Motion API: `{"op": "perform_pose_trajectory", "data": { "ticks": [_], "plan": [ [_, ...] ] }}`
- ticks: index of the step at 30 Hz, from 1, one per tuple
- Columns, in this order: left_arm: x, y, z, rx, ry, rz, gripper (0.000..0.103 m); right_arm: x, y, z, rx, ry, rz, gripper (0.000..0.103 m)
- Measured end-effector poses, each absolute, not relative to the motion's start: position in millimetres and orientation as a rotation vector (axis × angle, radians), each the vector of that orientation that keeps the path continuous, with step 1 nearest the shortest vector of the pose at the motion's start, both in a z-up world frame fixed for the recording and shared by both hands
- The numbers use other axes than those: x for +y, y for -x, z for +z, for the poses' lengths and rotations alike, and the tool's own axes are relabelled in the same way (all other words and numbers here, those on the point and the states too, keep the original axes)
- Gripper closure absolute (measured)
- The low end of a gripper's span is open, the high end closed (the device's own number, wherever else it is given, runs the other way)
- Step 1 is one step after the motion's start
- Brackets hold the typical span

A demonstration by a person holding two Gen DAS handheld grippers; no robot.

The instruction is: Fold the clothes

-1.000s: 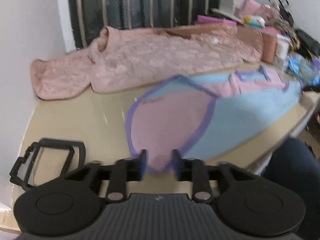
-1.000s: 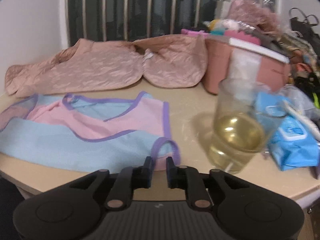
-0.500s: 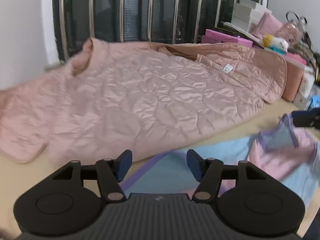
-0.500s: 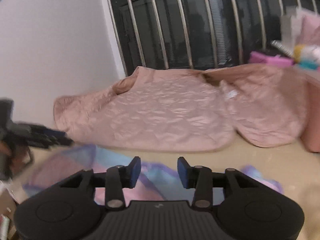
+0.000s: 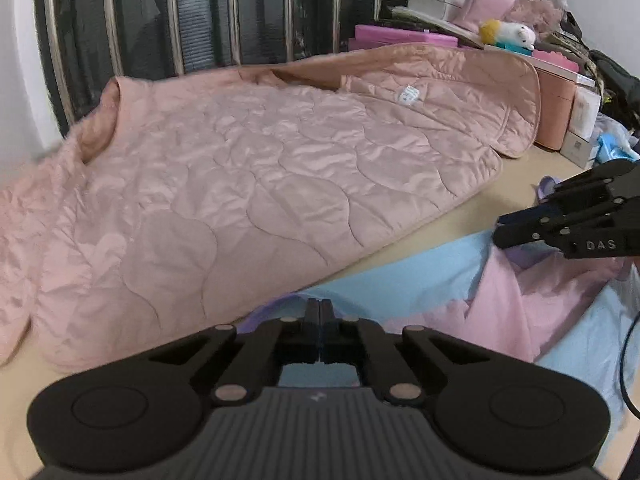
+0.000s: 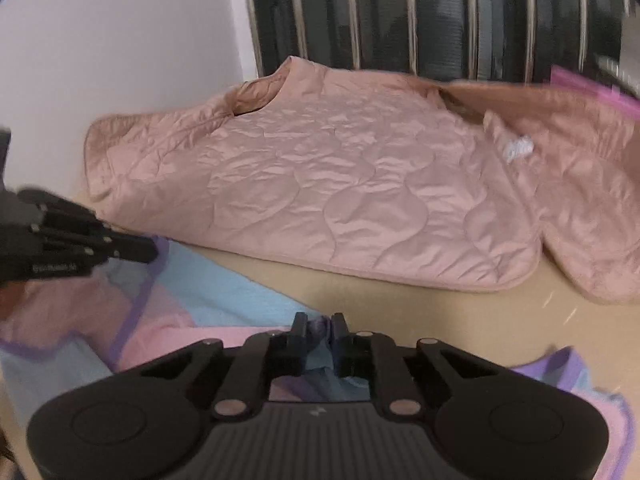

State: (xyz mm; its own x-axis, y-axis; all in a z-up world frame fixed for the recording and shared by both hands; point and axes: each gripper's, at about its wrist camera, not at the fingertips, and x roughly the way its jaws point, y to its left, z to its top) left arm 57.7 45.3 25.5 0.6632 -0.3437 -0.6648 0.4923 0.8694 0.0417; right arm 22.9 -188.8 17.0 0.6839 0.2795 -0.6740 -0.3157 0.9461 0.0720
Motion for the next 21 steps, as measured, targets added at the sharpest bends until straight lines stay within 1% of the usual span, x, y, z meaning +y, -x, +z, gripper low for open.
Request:
{"op": "perform_pose_trajectory", "data": {
  "ticks": [3,6,8,10,11,12,13,14,16,17,18,19,21],
  "plan": [
    [49,-40,44,0.63,-0.192,-0.448,0.103,-190,-5,30,0.641,0.055,0.342,0.093],
    [55,6,67,0.541,-0.168,-0.465,0.103,-195,28,48,0.537,0.093,0.319,0.093],
    [55,39,67,0.55,-0.185,-0.5,0.103,-197,65,51,0.514,0.091,0.338,0.093],
    [53,53,61,0.584,-0.202,-0.515,0.098,-197,98,47,0.523,0.094,0.383,0.092],
    [51,55,58,0.602,-0.206,-0.517,0.091,-196,108,41,0.561,0.098,0.416,0.09],
    [49,53,57,0.599,-0.213,-0.511,0.077,-196,114,34,0.593,0.104,0.439,0.088],
    [46,47,58,0.584,-0.23,-0.512,0.068,-195,121,27,0.625,0.11,0.461,0.083],
    [43,38,59,0.565,-0.242,-0.515,0.054,-196,126,25,0.625,0.116,0.463,0.08],
    [39,10,63,0.56,-0.217,-0.51,0.043,-203,130,28,0.598,0.087,0.418,0.077],
    [36,-11,62,0.577,-0.2,-0.524,0.03,-209,131,32,0.584,0.061,0.396,0.076],
    [34,-26,59,0.583,-0.204,-0.542,0.024,-216,132,36,0.57,0.031,0.371,0.07],
    [31,-41,56,0.59,-0.208,-0.561,0.023,-223,133,40,0.556,0.001,0.346,0.065],
    [25,-67,42,0.657,-0.273,-0.601,0.024,-237,135,45,0.536,-0.047,0.303,0.064]
  ]
}}
